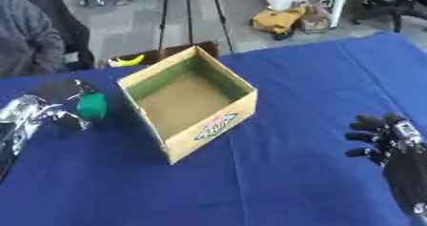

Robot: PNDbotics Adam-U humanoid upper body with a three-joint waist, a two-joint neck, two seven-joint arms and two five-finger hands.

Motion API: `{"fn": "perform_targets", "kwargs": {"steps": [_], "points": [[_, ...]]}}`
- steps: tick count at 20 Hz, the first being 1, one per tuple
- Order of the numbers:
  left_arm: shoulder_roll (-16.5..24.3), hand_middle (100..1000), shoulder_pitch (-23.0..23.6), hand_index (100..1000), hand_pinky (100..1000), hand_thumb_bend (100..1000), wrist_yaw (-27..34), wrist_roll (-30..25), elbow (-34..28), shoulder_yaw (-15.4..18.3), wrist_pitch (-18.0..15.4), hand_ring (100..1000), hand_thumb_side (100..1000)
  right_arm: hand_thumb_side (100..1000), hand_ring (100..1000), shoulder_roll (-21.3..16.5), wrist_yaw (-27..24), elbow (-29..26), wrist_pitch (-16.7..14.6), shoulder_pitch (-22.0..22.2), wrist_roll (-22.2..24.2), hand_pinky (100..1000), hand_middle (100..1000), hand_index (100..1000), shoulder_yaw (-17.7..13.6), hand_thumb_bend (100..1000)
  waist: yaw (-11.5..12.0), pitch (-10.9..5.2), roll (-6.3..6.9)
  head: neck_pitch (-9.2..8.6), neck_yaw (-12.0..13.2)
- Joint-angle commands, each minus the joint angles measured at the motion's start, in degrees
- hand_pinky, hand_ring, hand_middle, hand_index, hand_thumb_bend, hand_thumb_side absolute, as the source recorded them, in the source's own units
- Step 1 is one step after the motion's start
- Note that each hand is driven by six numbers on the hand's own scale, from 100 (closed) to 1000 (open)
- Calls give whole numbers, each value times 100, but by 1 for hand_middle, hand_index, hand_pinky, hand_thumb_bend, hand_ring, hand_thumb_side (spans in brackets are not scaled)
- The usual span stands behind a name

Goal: Pick up objects on the table and place them in the box.

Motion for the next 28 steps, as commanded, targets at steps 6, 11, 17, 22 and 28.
{"fn": "perform_targets", "kwargs": {"steps": [6,11,17,22,28], "points": [[159,384,-81,761,552,128,454,32,-209,125,-61,418,358,1000,732,-93,8,-123,-25,-42,-2,573,706,807,-79,100,24,-166,-65,-36,-8],[266,372,-180,757,552,111,892,-80,-700,146,-142,407,369,1000,731,-79,-8,-114,-33,-2,-11,573,706,807,-94,100,77,-285,-111,-10,-30],[313,368,-390,758,552,102,1497,-258,-1323,22,-221,401,363,1000,731,-56,-34,-99,-38,44,2,573,706,806,-88,100,112,-443,-161,30,-25],[-57,373,-626,761,555,103,1973,-554,-1582,-268,-290,404,372,1000,731,-20,-51,-87,-33,46,34,574,706,806,-59,100,48,-505,-202,41,40],[-695,382,-813,766,562,107,1720,-960,-1354,-538,-295,418,384,1000,730,20,-65,-89,-22,-15,79,574,706,807,-20,100,-123,-449,-205,-42,121]]}}
